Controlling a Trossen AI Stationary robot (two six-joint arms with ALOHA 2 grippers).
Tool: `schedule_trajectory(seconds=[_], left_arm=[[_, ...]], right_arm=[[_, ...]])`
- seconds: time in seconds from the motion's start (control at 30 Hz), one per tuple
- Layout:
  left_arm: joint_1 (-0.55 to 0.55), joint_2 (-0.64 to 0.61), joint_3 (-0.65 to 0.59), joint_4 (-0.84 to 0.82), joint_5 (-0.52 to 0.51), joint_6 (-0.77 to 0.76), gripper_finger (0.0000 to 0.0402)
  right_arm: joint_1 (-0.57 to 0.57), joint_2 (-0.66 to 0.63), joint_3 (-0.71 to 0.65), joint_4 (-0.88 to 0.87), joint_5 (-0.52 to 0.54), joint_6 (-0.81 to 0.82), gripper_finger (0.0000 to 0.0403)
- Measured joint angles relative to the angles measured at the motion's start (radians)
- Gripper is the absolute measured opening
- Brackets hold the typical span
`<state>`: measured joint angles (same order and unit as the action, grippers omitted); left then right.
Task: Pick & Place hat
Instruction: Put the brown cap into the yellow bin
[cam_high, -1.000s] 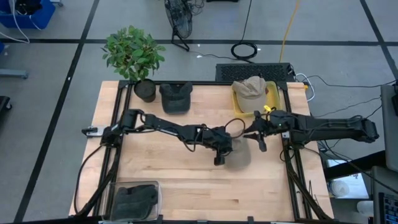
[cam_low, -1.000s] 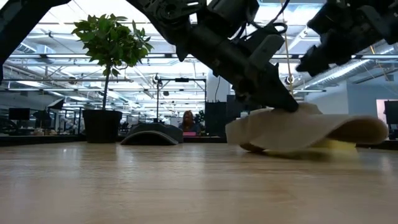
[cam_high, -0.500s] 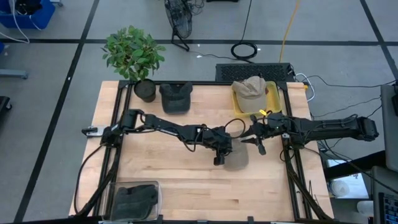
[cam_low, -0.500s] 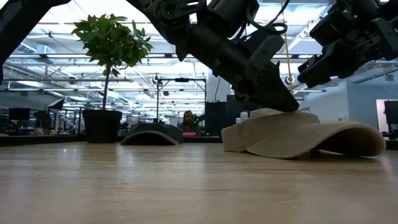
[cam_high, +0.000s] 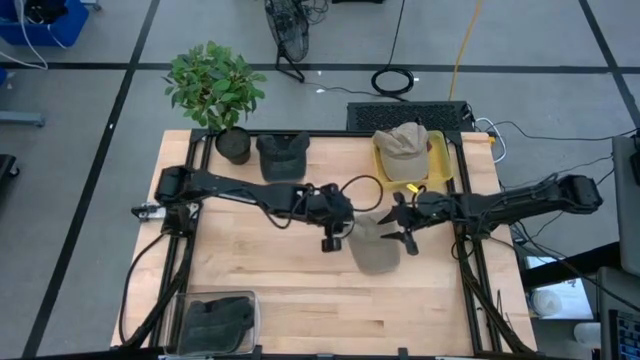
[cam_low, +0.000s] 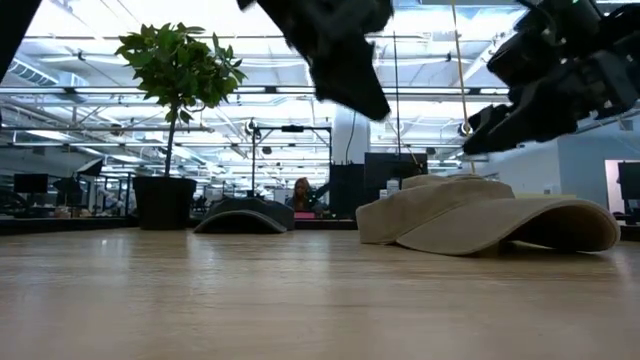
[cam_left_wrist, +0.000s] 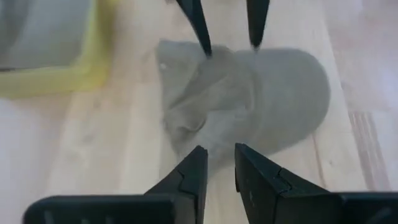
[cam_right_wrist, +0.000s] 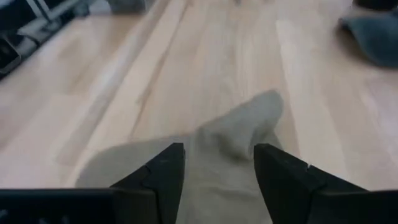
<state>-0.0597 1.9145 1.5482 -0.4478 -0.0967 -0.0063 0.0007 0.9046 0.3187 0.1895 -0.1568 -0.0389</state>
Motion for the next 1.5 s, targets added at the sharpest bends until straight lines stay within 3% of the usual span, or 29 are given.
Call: schedule_trajectory(seconds=[0.2, 0.4, 0.73, 0.83, 1.23, 1.5], left_arm=[[-0.029, -0.092, -0.059, -0.046, -0.093, 0.006, 0.0085], [-0.009, -0.236, -0.236, -0.002, -0.127, -0.015, 0.0085], [0.039, -0.490, -0.543, 0.339, -0.134, -0.087, 0.0085], [0.040, -0.535, -0.601, 0.363, -0.138, -0.089, 0.0085], [0.039, -0.557, -0.614, 0.397, -0.141, -0.082, 0.0085], [0.039, -0.556, -0.613, 0.402, -0.141, -0.083, 0.0085]], right_arm=[[0.019, 0.102, 0.002, 0.032, -0.001, 0.007, 0.0180], [0.035, 0.193, 0.029, 0.060, 0.000, -0.005, 0.0180], [0.036, 0.276, 0.027, 0.107, -0.002, -0.052, 0.0147], [0.036, 0.293, 0.029, 0.121, -0.003, -0.060, 0.0129], [0.036, 0.280, 0.029, 0.103, -0.001, -0.152, 0.0009], [0.036, 0.240, 0.034, 0.085, 0.002, -0.157, 0.0004]])
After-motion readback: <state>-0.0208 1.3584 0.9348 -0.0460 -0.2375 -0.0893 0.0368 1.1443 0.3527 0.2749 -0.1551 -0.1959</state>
